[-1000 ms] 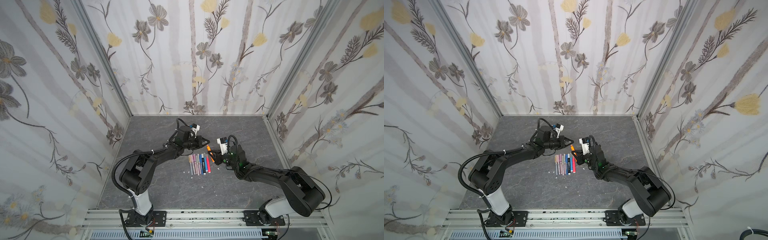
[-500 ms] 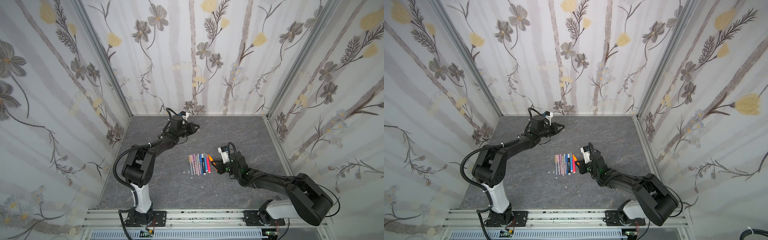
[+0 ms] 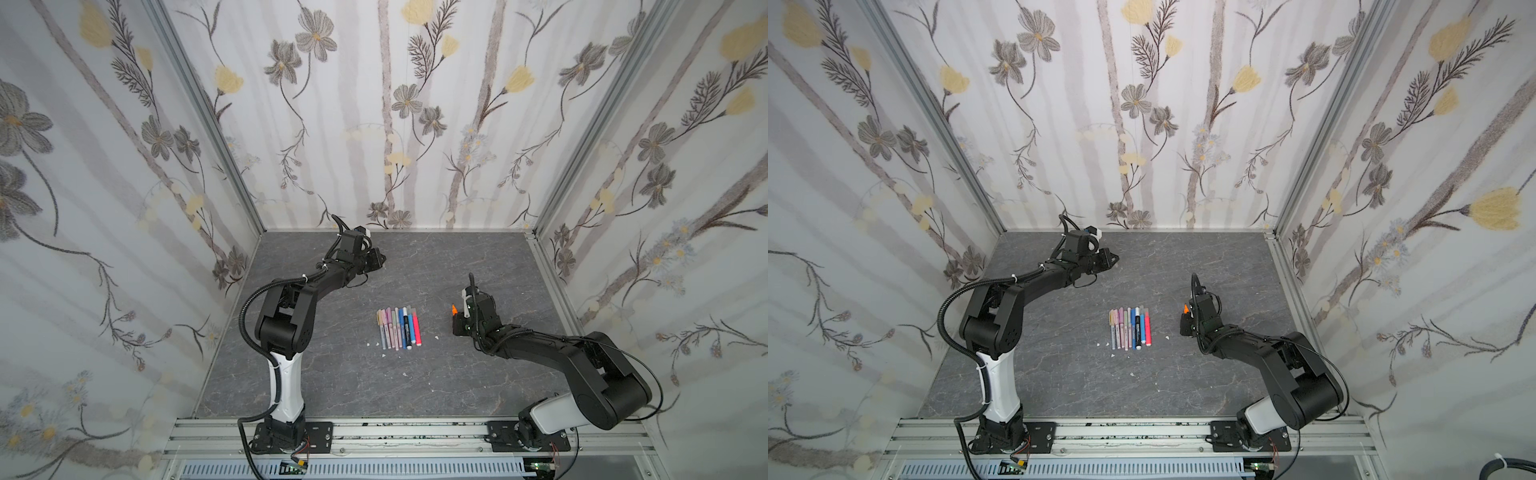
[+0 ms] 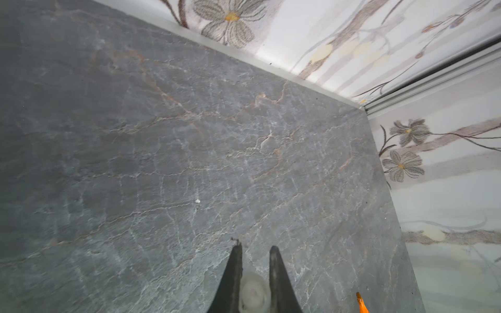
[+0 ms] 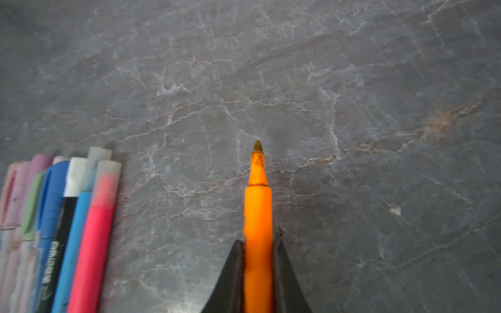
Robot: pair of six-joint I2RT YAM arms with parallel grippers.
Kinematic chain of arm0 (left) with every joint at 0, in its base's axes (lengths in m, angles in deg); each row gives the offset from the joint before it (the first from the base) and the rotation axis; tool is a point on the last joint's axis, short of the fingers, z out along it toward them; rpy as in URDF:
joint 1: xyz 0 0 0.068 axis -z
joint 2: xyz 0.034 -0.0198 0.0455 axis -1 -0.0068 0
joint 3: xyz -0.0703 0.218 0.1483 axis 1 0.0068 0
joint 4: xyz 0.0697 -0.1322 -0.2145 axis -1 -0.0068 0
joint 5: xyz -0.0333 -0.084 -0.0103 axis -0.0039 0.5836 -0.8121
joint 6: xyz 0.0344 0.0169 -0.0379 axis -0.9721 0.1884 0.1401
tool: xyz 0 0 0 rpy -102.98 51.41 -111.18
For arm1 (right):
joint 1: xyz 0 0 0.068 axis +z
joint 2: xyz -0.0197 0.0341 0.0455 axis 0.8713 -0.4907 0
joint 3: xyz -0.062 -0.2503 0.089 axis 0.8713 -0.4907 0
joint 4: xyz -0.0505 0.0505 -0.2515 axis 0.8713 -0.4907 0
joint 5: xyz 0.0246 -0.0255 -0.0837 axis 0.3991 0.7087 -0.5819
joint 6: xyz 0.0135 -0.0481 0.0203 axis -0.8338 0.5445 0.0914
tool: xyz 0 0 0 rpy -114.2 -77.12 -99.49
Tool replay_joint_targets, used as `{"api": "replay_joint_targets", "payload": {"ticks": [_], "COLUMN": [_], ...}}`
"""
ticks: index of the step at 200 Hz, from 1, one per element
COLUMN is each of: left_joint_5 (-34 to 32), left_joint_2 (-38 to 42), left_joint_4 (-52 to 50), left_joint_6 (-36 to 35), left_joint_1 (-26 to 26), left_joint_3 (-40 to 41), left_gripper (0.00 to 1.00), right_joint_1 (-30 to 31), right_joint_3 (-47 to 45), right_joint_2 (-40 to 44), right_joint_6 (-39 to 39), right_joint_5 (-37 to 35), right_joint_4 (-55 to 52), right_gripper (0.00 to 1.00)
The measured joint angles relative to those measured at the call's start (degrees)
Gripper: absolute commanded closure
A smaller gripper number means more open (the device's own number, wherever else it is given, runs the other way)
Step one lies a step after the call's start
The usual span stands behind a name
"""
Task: Remove pen caps from pens
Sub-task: Place the pen at the middle-right of the table.
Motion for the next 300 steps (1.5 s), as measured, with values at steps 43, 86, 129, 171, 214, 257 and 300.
{"api": "replay_joint_targets", "payload": {"ticks": [43, 86, 129, 171, 214, 257, 300], "left_joint_5": [-0.6, -0.5, -0.2, 0.1, 0.1, 0.3, 0.4], "left_joint_2": [-4.6, -7.6, -11.6, -14.2, -15.9, -16.0, -16.1], "left_joint_4": [-2.4, -3.9, -5.2, -5.9, -5.4, -5.0, -5.0], "left_joint_6": [-1.1, -1.7, -2.1, -2.1, -2.1, -2.1, -2.1], "left_joint_1": [-0.5, -0.6, -1.3, -2.2, -2.8, -2.8, -2.8], "left_joint_3": [-3.0, -4.6, -7.3, -10.1, -12.2, -12.3, -12.2], "left_gripper": [1.0, 1.0, 1.0, 1.0, 0.99, 0.8, 0.73], "right_joint_1": [-0.6, -0.6, -0.5, -0.5, 0.1, 2.6, 6.7], "right_joint_3": [0.9, 2.1, 2.1, 1.6, 1.5, 5.2, 8.7], "right_joint_2": [-4.2, -7.3, -7.3, -5.7, 0.7, 6.3, 6.6], "right_joint_6": [0.6, 0.6, 0.3, 0.4, 0.8, 1.4, 1.4], "right_joint_5": [-1.5, -2.4, -2.3, -1.9, -0.4, 0.3, 0.7], "right_joint_4": [1.9, 5.3, 5.5, 4.8, 0.1, -4.3, -6.9], "right_gripper": [1.0, 0.89, 0.68, 0.54, 0.48, 0.45, 0.47]}}
